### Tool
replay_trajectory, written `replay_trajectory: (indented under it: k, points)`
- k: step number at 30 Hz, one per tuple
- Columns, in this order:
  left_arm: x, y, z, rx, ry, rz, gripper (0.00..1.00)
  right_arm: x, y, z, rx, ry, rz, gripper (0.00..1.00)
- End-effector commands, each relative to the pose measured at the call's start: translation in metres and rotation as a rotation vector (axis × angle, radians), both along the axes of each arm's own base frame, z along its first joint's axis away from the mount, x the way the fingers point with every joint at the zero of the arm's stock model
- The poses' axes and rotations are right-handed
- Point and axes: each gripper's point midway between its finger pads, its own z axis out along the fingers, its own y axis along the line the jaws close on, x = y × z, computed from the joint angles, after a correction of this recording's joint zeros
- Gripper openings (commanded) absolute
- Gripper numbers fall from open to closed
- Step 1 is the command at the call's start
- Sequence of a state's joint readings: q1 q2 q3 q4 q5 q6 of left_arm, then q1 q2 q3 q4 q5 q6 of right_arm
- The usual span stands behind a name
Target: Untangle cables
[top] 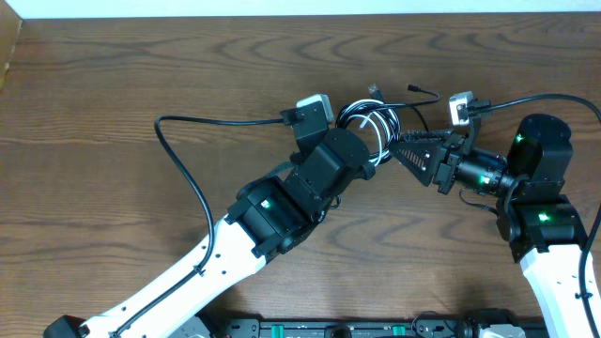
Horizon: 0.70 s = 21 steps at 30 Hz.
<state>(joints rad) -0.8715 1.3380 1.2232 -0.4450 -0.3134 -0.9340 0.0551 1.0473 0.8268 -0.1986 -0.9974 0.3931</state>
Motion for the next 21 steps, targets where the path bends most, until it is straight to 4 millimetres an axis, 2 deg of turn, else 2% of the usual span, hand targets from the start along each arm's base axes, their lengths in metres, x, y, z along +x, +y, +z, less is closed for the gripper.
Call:
replay_trajectory:
  k: [1,8,14,21]
  points:
    - [0.002,0.0,0.004,0.018,-0.025,-0.001,0.08,0.001,0.002,0.008,-0.004,-0.03,0.009,0.42]
    - [0.0,-0.003,0.004,0.017,-0.026,-0.012,0.07,0.001,0.002,0.008,-0.006,-0.029,0.005,0.32]
    - [-0.004,-0.013,0.009,0.046,-0.066,-0.069,0.07,0.001,0.002,0.008,-0.006,-0.03,0.005,0.3]
    - [0.0,-0.007,0.01,0.063,-0.083,-0.031,0.08,0.001,0.002,0.007,-0.006,-0.026,0.006,0.2]
